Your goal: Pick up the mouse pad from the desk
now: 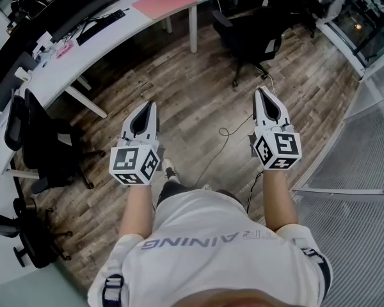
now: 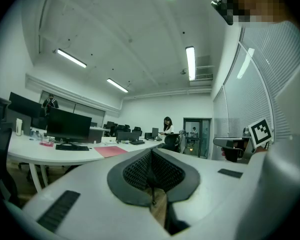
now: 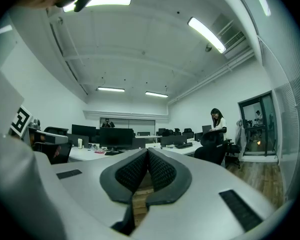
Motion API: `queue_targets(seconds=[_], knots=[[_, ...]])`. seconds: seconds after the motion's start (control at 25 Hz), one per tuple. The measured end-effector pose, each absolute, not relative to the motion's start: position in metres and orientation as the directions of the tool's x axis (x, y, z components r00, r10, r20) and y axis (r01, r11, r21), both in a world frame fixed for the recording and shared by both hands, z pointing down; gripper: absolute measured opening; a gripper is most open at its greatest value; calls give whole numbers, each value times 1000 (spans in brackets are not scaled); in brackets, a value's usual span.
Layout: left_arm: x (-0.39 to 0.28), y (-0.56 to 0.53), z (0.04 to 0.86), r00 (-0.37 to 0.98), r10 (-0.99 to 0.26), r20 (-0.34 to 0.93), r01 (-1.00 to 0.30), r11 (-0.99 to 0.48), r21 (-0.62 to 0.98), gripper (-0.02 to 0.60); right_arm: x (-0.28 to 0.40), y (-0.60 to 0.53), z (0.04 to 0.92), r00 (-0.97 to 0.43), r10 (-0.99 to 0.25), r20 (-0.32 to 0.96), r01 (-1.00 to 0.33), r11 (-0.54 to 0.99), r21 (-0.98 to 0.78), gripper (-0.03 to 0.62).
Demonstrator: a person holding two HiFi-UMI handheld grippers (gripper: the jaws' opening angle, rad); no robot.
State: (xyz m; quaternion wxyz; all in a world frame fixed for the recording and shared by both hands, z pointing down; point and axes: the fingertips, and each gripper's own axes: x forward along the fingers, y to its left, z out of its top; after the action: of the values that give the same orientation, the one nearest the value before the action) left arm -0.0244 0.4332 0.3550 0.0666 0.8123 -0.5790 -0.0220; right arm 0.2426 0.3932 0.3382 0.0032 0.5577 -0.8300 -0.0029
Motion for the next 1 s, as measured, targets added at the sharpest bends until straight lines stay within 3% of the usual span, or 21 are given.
queue_targets(seconds=[1.0], knots=[[-23,438,351,329,-943,43,-939,-322,124,34,235,396,340,-411,-911,10,-911,411,4,23]])
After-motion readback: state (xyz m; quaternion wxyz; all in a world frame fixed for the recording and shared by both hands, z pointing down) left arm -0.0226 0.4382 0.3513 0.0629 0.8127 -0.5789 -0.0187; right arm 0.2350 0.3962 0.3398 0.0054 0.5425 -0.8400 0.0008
